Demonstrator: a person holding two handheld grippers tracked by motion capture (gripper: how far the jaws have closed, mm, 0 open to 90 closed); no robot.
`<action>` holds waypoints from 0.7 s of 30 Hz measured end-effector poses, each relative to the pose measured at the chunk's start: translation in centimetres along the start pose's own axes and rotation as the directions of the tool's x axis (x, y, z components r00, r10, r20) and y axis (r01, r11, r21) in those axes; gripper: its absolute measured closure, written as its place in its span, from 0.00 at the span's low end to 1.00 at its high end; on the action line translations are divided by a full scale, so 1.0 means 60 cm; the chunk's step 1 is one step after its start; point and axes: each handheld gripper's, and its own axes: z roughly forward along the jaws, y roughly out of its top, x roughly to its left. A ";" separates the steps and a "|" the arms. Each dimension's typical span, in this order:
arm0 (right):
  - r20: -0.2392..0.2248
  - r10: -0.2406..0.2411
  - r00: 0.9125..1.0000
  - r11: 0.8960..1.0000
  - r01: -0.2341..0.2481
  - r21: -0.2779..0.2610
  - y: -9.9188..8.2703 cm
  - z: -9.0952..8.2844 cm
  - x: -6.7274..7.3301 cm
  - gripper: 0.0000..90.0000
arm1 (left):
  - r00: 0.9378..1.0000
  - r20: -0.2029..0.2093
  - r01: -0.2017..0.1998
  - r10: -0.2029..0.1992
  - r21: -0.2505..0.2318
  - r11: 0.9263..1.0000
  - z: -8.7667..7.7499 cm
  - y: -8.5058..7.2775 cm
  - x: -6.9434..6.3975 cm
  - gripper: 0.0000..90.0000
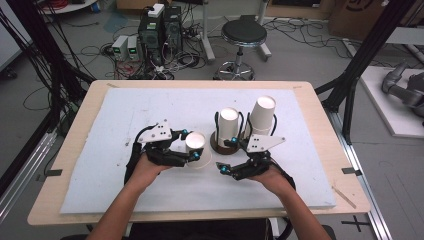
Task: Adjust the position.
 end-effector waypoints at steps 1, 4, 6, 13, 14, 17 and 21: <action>-0.003 -0.002 1.000 1.000 0.002 0.004 0.000 0.004 0.001 0.23 | 1.000 0.001 -0.002 0.002 0.001 1.000 0.002 0.000 0.001 0.39; -0.017 -0.007 1.000 1.000 0.007 0.010 0.001 0.014 0.002 0.23 | 1.000 0.011 -0.008 0.008 -0.003 1.000 0.005 0.006 0.002 0.39; -0.020 -0.004 1.000 1.000 0.004 0.005 0.001 0.015 0.002 0.23 | 1.000 0.015 -0.008 0.008 -0.007 1.000 0.006 0.007 0.001 0.39; -0.060 0.013 0.998 1.000 -0.014 -0.017 0.004 0.030 -0.005 0.23 | 0.999 0.049 -0.008 0.008 -0.007 1.000 0.016 0.005 -0.001 0.39; -0.068 0.020 0.997 1.000 -0.021 -0.018 0.004 0.032 -0.005 0.23 | 0.999 0.053 -0.012 0.012 -0.002 1.000 0.017 0.006 -0.002 0.39; -0.089 0.015 0.996 0.999 -0.018 -0.038 0.005 0.035 -0.008 0.23 | 0.998 0.059 -0.018 0.018 0.001 1.000 0.021 0.006 -0.003 0.39; -0.122 0.020 0.992 0.999 -0.025 -0.035 0.006 0.043 -0.009 0.22 | 0.998 0.059 -0.023 0.022 0.008 1.000 0.027 0.009 -0.006 0.40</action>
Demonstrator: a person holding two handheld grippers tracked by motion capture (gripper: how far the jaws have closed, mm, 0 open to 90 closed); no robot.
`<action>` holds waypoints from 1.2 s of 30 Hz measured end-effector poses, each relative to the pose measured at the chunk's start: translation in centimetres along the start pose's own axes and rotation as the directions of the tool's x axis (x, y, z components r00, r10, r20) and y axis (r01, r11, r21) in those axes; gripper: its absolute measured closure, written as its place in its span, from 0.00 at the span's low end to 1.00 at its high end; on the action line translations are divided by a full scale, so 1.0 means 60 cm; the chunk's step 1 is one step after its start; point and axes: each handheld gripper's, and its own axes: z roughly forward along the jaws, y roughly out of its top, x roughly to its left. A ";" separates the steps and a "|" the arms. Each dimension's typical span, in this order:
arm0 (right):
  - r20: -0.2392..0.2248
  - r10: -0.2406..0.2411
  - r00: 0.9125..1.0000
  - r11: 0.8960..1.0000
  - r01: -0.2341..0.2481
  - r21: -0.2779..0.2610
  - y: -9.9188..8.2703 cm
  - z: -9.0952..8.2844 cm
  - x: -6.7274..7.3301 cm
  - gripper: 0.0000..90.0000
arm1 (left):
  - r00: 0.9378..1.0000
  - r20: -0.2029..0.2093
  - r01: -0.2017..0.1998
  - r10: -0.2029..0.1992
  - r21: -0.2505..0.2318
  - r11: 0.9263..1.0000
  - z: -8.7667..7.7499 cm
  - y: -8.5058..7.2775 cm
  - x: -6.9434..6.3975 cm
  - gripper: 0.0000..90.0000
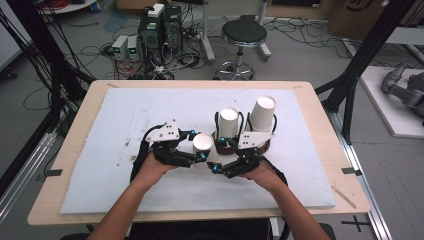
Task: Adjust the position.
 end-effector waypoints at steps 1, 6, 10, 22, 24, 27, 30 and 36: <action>0.001 0.000 1.000 1.000 0.000 0.000 0.000 0.002 0.000 0.21 | 1.000 0.006 -0.002 0.002 0.000 1.000 0.001 0.000 -0.001 0.40; -0.010 0.002 1.000 1.000 -0.002 -0.003 0.002 0.007 -0.002 0.21 | 1.000 0.021 -0.006 0.006 -0.002 1.000 0.007 0.001 -0.004 0.40; -0.018 -0.014 1.000 1.000 0.014 0.003 0.003 0.012 -0.002 0.21 | 0.999 0.040 0.001 0.000 -0.021 1.000 0.006 0.002 -0.005 0.40; -0.023 -0.069 0.997 0.996 0.070 0.053 0.003 0.008 -0.004 0.40 | 0.998 0.062 0.022 -0.022 -0.001 1.000 0.005 -0.001 -0.003 0.38; -0.020 -0.081 0.997 0.994 0.082 0.067 0.002 0.008 -0.004 0.40 | 0.999 0.034 0.004 -0.005 0.025 1.000 0.007 0.000 -0.005 0.32; -0.018 -0.099 0.995 0.990 0.100 0.104 0.004 0.008 -0.005 0.40 | 0.999 0.038 -0.003 0.002 0.035 0.999 0.005 0.005 -0.004 0.22; -0.031 -0.109 0.994 0.988 0.112 0.102 0.007 0.008 -0.004 0.39 | 0.999 0.036 -0.011 0.010 0.042 0.999 0.005 0.008 -0.005 0.22; -0.056 -0.119 0.991 0.985 0.125 0.117 0.010 0.009 0.003 0.39 | 0.998 0.065 -0.017 0.012 0.081 0.997 0.012 0.003 -0.008 0.23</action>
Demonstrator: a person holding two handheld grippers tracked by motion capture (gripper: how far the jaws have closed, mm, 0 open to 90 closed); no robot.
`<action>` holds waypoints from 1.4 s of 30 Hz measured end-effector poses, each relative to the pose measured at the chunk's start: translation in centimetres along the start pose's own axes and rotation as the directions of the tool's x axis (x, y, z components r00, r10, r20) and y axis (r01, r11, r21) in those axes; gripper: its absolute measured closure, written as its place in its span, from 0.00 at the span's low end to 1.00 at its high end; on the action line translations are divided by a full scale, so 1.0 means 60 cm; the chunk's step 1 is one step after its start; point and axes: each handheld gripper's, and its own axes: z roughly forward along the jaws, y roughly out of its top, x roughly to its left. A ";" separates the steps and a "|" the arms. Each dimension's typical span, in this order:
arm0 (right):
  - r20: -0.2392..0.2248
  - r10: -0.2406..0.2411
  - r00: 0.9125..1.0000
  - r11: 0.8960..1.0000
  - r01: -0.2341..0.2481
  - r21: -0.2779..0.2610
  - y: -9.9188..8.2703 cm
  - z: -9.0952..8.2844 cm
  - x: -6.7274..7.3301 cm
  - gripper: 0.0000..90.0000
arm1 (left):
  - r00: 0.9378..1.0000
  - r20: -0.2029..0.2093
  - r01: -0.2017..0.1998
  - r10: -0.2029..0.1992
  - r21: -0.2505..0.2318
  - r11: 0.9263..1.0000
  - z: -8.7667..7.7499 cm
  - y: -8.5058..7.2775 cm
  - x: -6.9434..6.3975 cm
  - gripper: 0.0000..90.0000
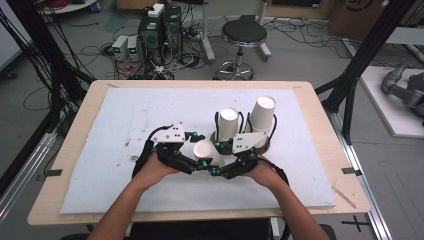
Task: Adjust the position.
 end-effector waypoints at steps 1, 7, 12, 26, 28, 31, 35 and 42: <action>-0.003 0.003 1.000 1.000 -0.003 0.000 0.001 0.000 0.002 0.39 | 1.000 0.007 0.003 -0.003 0.002 1.000 0.001 -0.001 0.000 0.24; -0.023 0.024 0.999 1.000 -0.024 -0.005 0.000 -0.003 0.000 0.37 | 0.998 0.057 0.008 -0.008 -0.012 1.000 0.001 -0.001 0.001 0.38; 0.003 0.053 0.999 0.996 -0.053 -0.072 -0.001 -0.004 0.004 0.17 | 0.999 0.049 0.021 -0.017 -0.070 0.997 -0.008 -0.001 0.004 0.39; 0.019 0.030 0.999 0.989 -0.027 -0.144 -0.004 -0.003 0.021 0.34 | 0.997 0.071 0.027 -0.014 -0.178 0.984 -0.024 -0.001 -0.011 0.39; 0.016 0.022 1.000 0.992 -0.020 -0.127 -0.004 -0.004 0.019 0.34 | 0.997 0.069 0.028 -0.017 -0.162 0.986 -0.022 -0.003 -0.010 0.37; 0.017 0.027 0.999 0.995 -0.025 -0.101 -0.005 -0.008 0.011 0.35 | 0.999 0.041 0.024 -0.019 -0.121 0.992 -0.021 -0.005 -0.008 0.28; 0.028 0.026 0.999 0.996 -0.024 -0.080 -0.006 -0.015 0.003 0.35 | 0.999 0.028 0.026 -0.023 -0.104 0.994 -0.028 -0.007 -0.001 0.27; 0.003 0.015 1.000 1.000 -0.015 -0.023 -0.010 -0.011 0.003 0.35 | 0.999 0.039 0.011 -0.008 -0.092 0.996 -0.026 -0.002 -0.002 0.27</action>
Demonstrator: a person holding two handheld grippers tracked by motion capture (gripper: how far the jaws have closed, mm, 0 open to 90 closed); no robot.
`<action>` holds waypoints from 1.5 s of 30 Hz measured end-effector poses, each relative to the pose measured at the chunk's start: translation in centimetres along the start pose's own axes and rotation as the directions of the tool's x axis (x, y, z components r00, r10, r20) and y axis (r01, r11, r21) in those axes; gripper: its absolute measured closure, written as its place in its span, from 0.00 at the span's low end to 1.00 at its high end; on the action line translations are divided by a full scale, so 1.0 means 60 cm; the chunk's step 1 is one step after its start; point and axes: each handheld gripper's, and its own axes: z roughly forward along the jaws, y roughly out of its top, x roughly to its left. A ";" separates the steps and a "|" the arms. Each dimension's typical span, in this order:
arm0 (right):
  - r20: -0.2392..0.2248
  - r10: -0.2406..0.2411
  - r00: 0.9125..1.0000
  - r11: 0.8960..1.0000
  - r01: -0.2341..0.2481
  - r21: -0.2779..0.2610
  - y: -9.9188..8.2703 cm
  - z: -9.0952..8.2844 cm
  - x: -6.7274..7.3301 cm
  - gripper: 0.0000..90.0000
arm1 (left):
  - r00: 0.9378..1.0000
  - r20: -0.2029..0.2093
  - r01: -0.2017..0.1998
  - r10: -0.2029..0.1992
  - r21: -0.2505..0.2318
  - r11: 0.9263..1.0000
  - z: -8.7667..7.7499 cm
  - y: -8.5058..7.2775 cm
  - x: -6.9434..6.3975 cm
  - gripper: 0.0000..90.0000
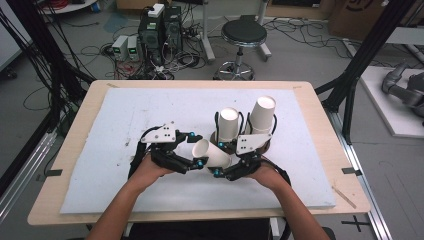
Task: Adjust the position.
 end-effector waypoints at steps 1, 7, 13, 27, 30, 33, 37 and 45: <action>-0.013 -0.005 1.000 1.000 0.005 0.005 0.000 0.002 0.001 0.35 | 1.000 0.002 0.002 -0.002 0.002 1.000 0.001 0.000 -0.001 0.27; -0.034 -0.017 0.999 0.999 0.018 0.038 0.000 0.005 0.005 0.36 | 0.999 0.039 0.003 -0.004 0.026 1.000 0.008 -0.005 -0.001 0.31; -0.055 -0.008 0.998 0.999 0.010 0.037 -0.001 0.004 0.002 0.36 | 0.998 0.070 0.000 -0.001 0.022 1.000 0.008 -0.007 0.001 0.39; 0.004 0.093 0.996 0.987 -0.091 -0.136 0.002 -0.007 0.002 0.19 | 0.997 0.069 0.040 -0.031 -0.132 0.990 -0.006 -0.002 0.005 0.40; -0.018 0.088 0.996 0.985 -0.090 -0.146 0.000 -0.002 0.004 0.20 | 0.997 0.077 0.028 -0.017 -0.140 0.990 -0.004 0.000 0.002 0.40; -0.028 0.071 0.997 0.987 -0.074 -0.140 -0.001 -0.004 0.004 0.26 | 0.996 0.089 0.032 -0.019 -0.149 0.988 -0.005 0.000 0.002 0.40; -0.053 0.049 0.997 0.990 -0.056 -0.130 0.000 -0.010 0.002 0.31 | 0.994 0.102 0.041 -0.026 -0.148 0.988 -0.003 -0.004 0.001 0.39; -0.029 0.040 0.999 0.997 -0.042 -0.062 0.001 -0.014 -0.003 0.32 | 0.999 0.040 -0.002 0.004 -0.058 0.998 0.005 -0.006 -0.002 0.24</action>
